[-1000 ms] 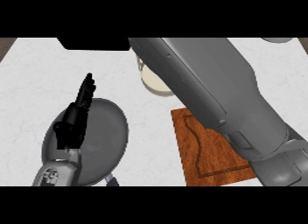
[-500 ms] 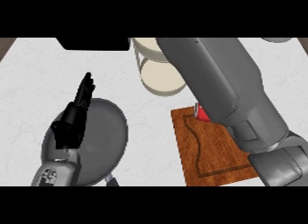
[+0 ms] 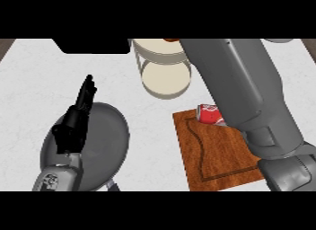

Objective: Pick the squash from the cutting board and place it in the tiered basket

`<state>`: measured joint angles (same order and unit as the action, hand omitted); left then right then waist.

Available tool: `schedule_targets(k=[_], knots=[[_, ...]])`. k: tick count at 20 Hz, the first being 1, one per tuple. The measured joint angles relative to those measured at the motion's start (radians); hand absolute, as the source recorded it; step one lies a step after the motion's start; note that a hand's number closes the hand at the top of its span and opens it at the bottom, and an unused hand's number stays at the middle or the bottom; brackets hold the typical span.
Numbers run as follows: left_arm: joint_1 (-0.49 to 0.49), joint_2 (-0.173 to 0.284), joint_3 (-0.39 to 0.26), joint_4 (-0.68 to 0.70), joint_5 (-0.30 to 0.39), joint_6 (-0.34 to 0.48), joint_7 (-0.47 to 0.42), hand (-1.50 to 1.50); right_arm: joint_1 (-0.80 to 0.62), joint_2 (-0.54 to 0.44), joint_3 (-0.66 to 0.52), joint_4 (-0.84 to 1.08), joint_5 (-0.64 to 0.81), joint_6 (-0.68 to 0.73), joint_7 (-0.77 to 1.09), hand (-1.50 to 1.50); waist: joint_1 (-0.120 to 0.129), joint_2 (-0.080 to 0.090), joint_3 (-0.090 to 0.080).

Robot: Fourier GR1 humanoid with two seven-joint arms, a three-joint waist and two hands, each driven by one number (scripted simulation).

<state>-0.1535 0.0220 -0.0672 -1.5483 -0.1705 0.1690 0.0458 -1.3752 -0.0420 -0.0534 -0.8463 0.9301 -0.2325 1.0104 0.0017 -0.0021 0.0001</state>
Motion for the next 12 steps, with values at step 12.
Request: schedule_targets(k=[12], knots=[[0.058, 0.027, 0.043, -0.017, 0.017, 0.002, -0.011, 0.00, 0.336, -0.100, -0.126, -0.542, -0.071, 0.025, 0.043, -1.50, -0.066, -0.023, 0.002]])
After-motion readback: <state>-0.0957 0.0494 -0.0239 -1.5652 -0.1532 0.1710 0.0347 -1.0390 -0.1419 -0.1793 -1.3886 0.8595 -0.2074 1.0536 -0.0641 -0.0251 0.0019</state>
